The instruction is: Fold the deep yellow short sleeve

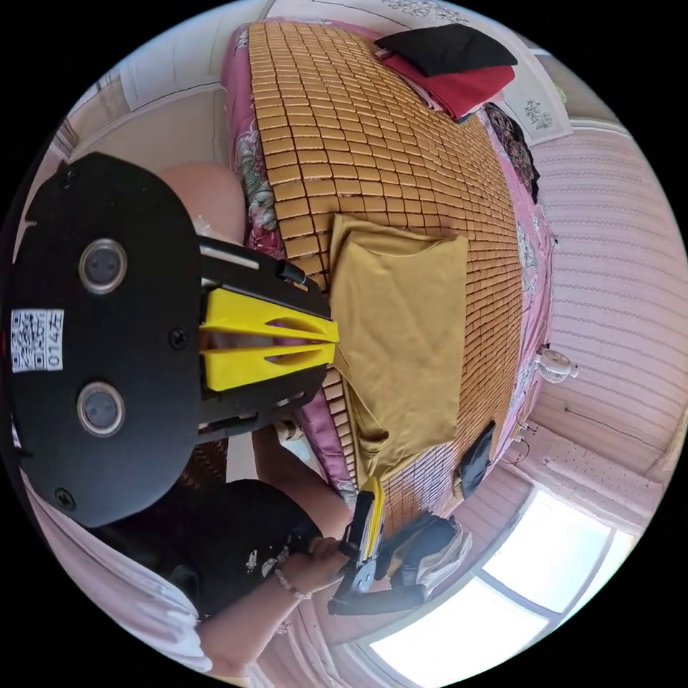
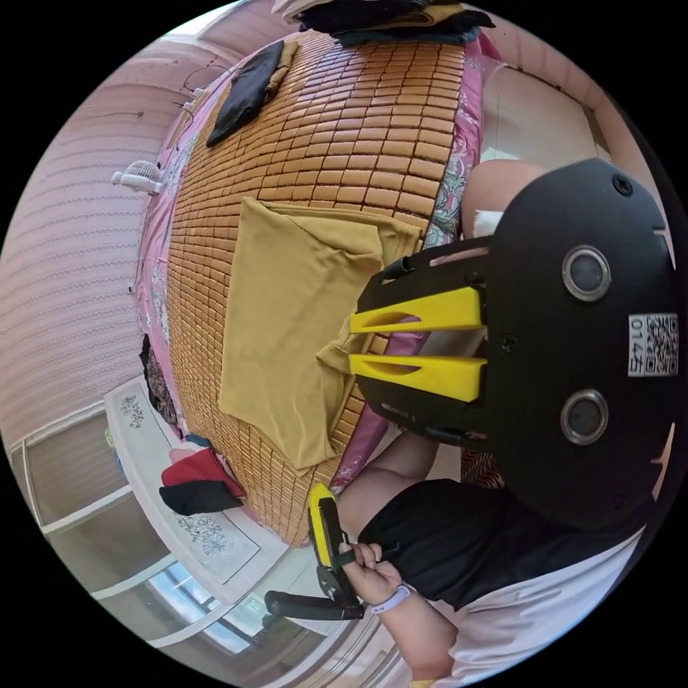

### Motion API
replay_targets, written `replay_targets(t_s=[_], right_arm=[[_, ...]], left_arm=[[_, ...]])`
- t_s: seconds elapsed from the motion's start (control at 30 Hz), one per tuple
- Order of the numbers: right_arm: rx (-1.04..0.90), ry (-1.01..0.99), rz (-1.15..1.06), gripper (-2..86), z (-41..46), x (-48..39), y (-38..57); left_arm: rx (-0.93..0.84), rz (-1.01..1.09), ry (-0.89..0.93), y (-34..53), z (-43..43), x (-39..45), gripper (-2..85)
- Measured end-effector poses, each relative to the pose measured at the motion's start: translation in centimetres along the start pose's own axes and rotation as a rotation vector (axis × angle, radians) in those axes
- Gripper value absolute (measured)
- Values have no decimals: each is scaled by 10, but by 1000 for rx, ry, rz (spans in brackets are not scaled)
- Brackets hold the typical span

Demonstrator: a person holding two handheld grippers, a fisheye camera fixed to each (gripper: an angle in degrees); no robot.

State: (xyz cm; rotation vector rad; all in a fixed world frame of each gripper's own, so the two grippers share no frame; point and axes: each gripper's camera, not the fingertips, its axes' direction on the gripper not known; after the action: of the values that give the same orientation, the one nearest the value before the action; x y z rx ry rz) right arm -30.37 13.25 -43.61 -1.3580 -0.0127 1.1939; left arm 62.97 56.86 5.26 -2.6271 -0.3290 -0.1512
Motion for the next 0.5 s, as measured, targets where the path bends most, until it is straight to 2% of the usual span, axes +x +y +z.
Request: replay_targets(t_s=[0.1,0.23,0.37,0.5], right_arm=[[45,-24,88,60,-6,19,1],[83,17,228,70,-14,48,3],[66,36,358,79,-10,73,0],[14,2,365,83,6,79,-17]], left_arm=[[69,-118,24,-2,-11,-25,5],[102,-232,-38,-11,-13,-58,53],[83,-241,-68,-38,0,-74,70],[43,-203,-83,-71,15,-79,73]])
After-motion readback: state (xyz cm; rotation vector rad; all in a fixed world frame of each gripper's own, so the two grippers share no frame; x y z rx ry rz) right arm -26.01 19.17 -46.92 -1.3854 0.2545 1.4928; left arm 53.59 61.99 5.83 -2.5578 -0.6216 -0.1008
